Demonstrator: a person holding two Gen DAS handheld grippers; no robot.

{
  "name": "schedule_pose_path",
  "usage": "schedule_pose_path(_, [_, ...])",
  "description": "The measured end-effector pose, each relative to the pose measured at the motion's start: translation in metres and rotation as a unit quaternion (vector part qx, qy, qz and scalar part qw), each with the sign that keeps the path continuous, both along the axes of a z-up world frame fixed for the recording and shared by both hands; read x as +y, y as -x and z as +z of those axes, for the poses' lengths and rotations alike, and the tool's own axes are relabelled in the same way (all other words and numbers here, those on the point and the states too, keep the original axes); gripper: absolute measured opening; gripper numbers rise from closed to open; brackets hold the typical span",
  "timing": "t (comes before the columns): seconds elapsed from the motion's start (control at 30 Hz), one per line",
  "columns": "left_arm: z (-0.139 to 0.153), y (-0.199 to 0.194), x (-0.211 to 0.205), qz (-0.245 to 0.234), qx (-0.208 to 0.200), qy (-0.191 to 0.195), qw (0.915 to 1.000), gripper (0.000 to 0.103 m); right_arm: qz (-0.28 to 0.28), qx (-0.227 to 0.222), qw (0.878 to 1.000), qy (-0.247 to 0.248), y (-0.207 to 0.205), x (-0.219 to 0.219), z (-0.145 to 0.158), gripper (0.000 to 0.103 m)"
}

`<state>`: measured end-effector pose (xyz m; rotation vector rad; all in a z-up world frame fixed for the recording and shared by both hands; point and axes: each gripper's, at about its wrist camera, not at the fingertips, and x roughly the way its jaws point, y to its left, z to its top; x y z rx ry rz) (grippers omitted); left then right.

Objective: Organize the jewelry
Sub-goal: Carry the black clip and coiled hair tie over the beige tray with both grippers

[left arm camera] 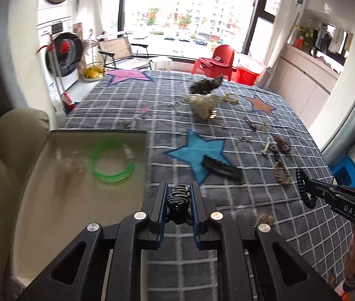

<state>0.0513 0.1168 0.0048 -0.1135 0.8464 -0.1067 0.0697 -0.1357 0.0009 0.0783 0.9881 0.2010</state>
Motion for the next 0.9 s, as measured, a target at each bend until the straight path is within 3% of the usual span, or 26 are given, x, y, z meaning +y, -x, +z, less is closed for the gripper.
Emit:
schedule_pose_path(0.5, [-0.026,0.021,0.105,0.078,0.011,0.025,0.9966,0.019,0.108,0.002,0.994,-0.001,-0.017,0.136,0.005,0.011])
schedule_pose_path(0.9, [-0.065,-0.001,0.136,0.103,0.05,0.032,0.9929,0.019,0.151,0.022,0.988,0.001,-0.06,0.216,-0.017,0.011])
